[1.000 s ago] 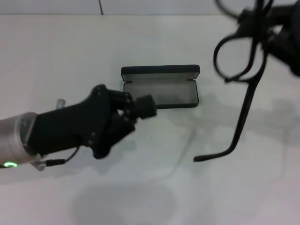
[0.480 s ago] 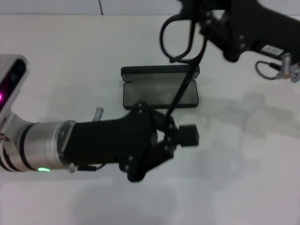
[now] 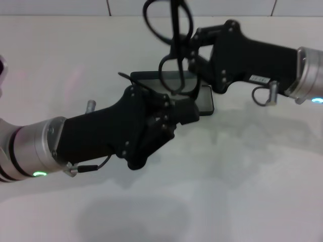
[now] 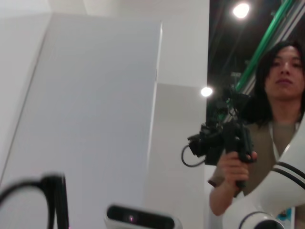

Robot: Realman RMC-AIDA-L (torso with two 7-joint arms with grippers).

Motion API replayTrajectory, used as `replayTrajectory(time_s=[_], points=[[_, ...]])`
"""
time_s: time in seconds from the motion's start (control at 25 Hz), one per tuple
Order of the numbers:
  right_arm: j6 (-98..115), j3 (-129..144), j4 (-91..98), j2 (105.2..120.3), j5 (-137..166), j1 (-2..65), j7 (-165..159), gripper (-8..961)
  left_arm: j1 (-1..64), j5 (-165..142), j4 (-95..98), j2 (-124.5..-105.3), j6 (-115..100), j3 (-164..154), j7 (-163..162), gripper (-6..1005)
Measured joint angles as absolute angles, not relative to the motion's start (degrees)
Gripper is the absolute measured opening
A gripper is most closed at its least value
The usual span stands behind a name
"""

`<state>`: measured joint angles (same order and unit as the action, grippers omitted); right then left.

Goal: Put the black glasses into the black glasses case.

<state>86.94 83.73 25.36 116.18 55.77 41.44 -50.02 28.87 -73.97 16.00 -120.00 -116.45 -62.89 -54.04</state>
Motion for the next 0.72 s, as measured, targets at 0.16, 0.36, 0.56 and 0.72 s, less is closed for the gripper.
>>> replayTrajectory(time_s=[0.16, 0.36, 0.56, 0.72], points=[[84.8, 86.9, 25.5, 116.18, 55.8, 41.8, -50.0, 99, 29.3, -72.8, 15.3, -119.89, -116.3, -62.8, -54.2, 28], [83.8, 89.9, 27.1, 116.19, 55.6, 41.8, -50.0, 99, 29.4, -72.7, 15.0, -119.82, -116.1, -62.5, -54.2, 28], [83.9, 91.0, 27.6, 116.18, 55.4, 41.9, -50.2, 99, 29.2, -72.7, 14.6, -119.73, -115.0, -62.5, -54.2, 28], [84.0, 92.3, 28.1, 116.18, 55.4, 41.9, -50.4, 99, 28.8, -72.7, 14.5, -119.67, -114.8, -62.5, -54.1, 28]])
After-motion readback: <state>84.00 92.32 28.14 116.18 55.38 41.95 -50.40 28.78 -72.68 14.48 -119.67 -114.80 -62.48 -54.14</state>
